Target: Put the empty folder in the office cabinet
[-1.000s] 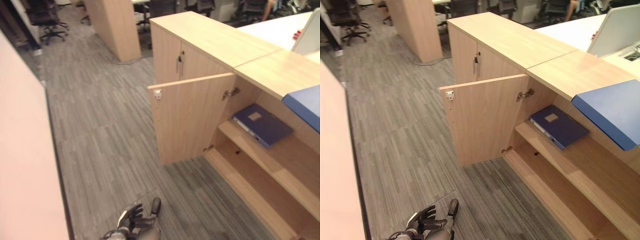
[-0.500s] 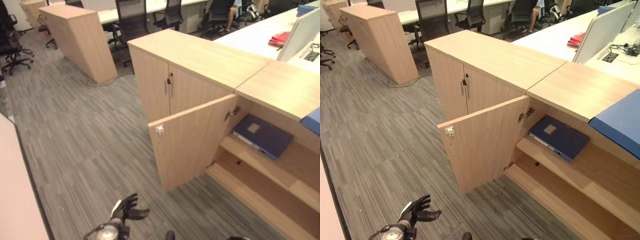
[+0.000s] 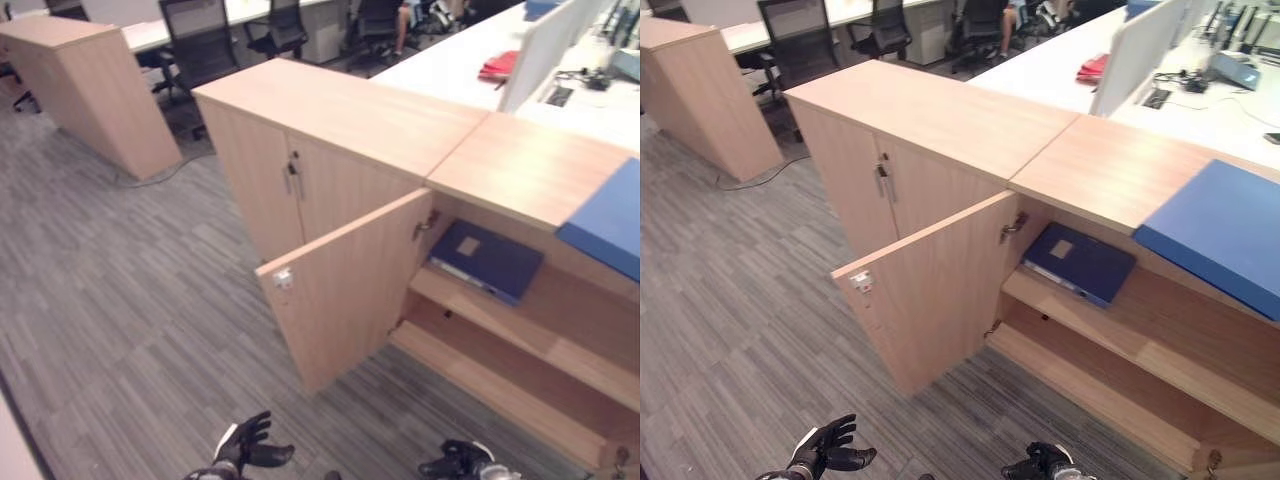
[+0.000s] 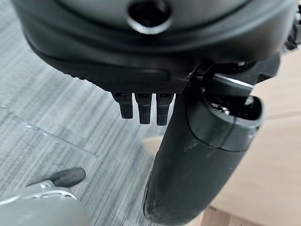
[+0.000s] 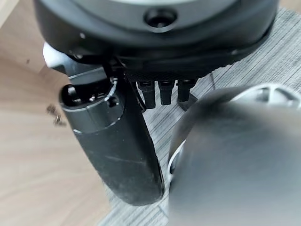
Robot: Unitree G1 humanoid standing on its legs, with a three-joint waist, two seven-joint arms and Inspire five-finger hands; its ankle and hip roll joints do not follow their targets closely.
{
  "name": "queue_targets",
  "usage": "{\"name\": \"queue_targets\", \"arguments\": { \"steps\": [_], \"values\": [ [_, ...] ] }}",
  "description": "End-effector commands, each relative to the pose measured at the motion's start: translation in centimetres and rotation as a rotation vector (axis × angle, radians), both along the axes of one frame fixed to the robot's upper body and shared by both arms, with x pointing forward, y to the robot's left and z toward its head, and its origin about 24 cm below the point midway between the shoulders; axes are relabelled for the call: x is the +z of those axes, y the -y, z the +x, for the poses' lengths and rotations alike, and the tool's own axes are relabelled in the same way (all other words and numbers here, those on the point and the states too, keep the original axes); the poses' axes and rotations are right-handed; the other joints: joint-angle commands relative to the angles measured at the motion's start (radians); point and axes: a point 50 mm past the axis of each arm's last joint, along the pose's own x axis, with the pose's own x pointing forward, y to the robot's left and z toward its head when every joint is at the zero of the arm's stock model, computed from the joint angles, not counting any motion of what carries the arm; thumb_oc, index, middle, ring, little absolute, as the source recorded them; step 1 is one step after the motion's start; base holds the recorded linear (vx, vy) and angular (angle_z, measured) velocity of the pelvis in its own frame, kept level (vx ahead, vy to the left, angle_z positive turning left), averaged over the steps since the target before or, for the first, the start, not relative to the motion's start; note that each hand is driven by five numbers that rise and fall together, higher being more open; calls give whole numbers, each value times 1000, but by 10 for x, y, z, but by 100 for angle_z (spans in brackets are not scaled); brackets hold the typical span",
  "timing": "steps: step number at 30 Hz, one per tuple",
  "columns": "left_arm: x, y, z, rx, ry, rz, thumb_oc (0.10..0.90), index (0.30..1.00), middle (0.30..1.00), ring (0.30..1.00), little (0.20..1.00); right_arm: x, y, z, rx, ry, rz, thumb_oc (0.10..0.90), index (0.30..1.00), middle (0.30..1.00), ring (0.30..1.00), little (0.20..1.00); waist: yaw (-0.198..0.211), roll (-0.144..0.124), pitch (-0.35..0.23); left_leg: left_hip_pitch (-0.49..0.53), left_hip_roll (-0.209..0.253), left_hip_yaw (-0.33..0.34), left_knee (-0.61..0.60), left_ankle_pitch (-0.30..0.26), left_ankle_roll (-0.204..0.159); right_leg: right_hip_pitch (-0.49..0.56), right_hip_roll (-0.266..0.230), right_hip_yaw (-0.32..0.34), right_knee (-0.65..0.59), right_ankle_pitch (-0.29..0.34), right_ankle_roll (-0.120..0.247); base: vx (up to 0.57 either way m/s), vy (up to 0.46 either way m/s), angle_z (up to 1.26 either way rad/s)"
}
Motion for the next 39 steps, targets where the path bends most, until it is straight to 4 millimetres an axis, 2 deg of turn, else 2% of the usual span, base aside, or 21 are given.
{"name": "queue_targets", "arguments": {
  "steps": [1, 2, 3, 5, 7, 8, 9, 10, 11, 14, 16, 18, 19, 20, 23, 24, 25, 26, 27, 34, 39],
  "values": [
    [26, -2, 36, -13, 199, 18, 800, 900, 900, 900, 900, 10, 20, 15, 34, 36, -80, 800, 900, 900, 900, 900, -1, 14, 20, -2, 73, -74, 48, -107, -80, 51, 14, 24, -96, 150, 34, 180, -315, -29],
    [26, -1, 36, -22, 201, 20, 800, 900, 900, 900, 900, 9, 19, 12, 30, 28, -72, 800, 900, 900, 900, 900, -5, 0, 4, 16, 83, -60, 18, -97, -98, 58, 20, 27, -148, 164, 40, 158, -250, -22],
    [25, -1, 35, -22, 199, 21, 800, 900, 900, 900, 900, 8, 19, 11, 30, 26, -72, 800, 900, 900, 900, 900, -3, 3, 3, 23, 87, -59, 13, -98, -100, 63, 27, 28, -153, 163, 41, 148, -392, -18],
    [26, 0, 37, -28, 207, 19, 800, 900, 900, 900, 900, 8, 18, 10, 29, 23, -66, 800, 900, 900, 900, 900, -12, -10, 1, 30, 106, -39, -4, -68, -118, 35, 27, 44, -149, 190, 39, 71, -268, -20],
    [27, 3, 39, -45, 211, 16, 800, 900, 900, 900, 900, 5, 16, 3, 30, 2, -58, 800, 900, 900, 900, 900, -20, -12, -8, 54, 134, -40, -33, -56, -139, 34, 56, 75, -138, 143, 26, 174, -343, -21],
    [28, 8, 42, -69, 219, 2, 800, 900, 900, 900, 900, 3, 18, -5, 18, -22, -62, 800, 900, 900, 900, 900, -39, -5, -16, 65, 187, -45, -47, -36, -164, 5, 89, 95, -77, 90, 4, 205, -474, -17],
    [29, 12, 45, -81, 226, -7, 800, 900, 900, 900, 900, 2, 20, -8, 17, -30, -66, 800, 900, 900, 900, 900, -50, 1, -18, 65, 216, -48, -49, -26, -176, -5, 107, 101, -51, 63, -11, 148, -370, -11],
    [29, 12, 45, -81, 226, -7, 800, 900, 900, 900, 900, 2, 20, -8, 17, -30, -66, 800, 900, 900, 900, 900, -50, 2, -18, 65, 217, -48, -49, -26, -177, -6, 108, 101, -49, 62, -11, 84, -279, -5],
    [30, 16, 48, -96, 236, -24, 800, 900, 900, 900, 900, 3, 22, -9, 13, -28, -75, 800, 900, 900, 900, 900, -63, 7, -17, 57, 249, -53, -44, -12, -190, -16, 135, 106, -25, 28, -27, 67, -273, -4],
    [36, 25, 59, -147, 261, -60, 800, 900, 900, 900, 900, 3, 30, -13, -17, -41, -97, 800, 900, 900, 900, 900, -87, 12, -15, 22, 322, -74, 11, 41, -201, -15, 215, 134, -2, -42, -74, 97, -405, 0],
    [43, 32, 65, -157, 295, -116, 800, 900, 900, 900, 900, 4, 36, -15, -47, -41, -108, 800, 900, 900, 900, 900, -95, 7, -14, 10, 365, -77, 97, 107, -198, 8, 269, 143, -8, -72, -107, 130, -394, 1],
    [45, 35, 66, -160, 305, -144, 800, 900, 900, 900, 900, 4, 37, -17, -53, -45, -107, 800, 900, 900, 900, 900, -96, 1, -14, 4, 379, -82, 147, 125, -187, 24, 293, 152, -14, -84, -123, 143, -290, -25],
    [52, 40, 69, -164, 337, -190, 800, 900, 900, 900, 900, 5, 40, -16, -47, -43, -115, 800, 900, 900, 900, 900, -94, -15, -9, -21, 383, -99, 263, 160, -161, 58, 327, 179, -24, -105, -153, 168, -299, -42],
    [55, 42, 71, -158, 351, -208, 800, 900, 900, 900, 900, 6, 41, -16, -45, -43, -120, 800, 900, 900, 900, 900, -86, -22, -4, -47, 361, -125, 313, 147, -141, 70, 336, 193, -29, -116, -162, 208, -373, -40],
    [63, 50, 75, -172, 386, -239, 800, 900, 900, 900, 900, 8, 47, -15, -54, -48, -137, 800, 900, 900, 900, 900, -61, -44, 11, -174, 237, -195, 399, 54, -108, 106, 342, 222, -43, -133, -172, 117, -160, -53],
    [70, 51, 78, -193, 417, -238, 800, 900, 900, 900, 900, 9, 47, -11, -51, -38, -138, 800, 900, 900, 900, 900, -38, -50, 25, -250, 141, -232, 367, 10, -108, 123, 344, 245, -51, -133, -168, 106, -64, -25],
    [70, 51, 78, -193, 417, -238, 800, 900, 900, 900, 900, 9, 47, -11, -51, -37, -138, 800, 900, 900, 900, 900, -39, -51, 22, -253, 139, -232, 364, 13, -107, 120, 342, 244, -51, -131, -168, 101, -21, -24],
    [73, 52, 80, -201, 431, -245, 800, 900, 900, 900, 900, 10, 46, -8, -41, -31, -135, 800, 900, 900, 900, 900, -27, -42, 26, -270, 100, -251, 318, 9, -114, 127, 351, 259, -52, -134, -166, 93, 5, -39],
    [73, 54, 80, -208, 436, -258, 800, 900, 900, 900, 900, 10, 42, -4, -18, -19, -127, 800, 900, 900, 900, 900, -16, -23, 28, -243, 78, -272, 219, 29, -121, 141, 375, 278, -51, -143, -163, 126, 12, -59],
    [74, 57, 83, -254, 440, -221, 800, 900, 900, 900, 900, 7, 34, -5, -20, -8, -101, 800, 900, 900, 900, 900, -45, -6, -12, -149, 79, -273, 62, 54, -115, 164, 379, 293, -85, -137, -158, 106, 45, -29],
    [86, 54, 84, -243, 499, -219, 800, 900, 900, 900, 900, 2, 26, -15, -16, -35, -85, 800, 900, 900, 900, 900, -52, 12, -41, -73, 67, -284, -43, 64, -105, 186, 378, 302, -109, -130, -143, 95, 70, -10]
  ]
}}
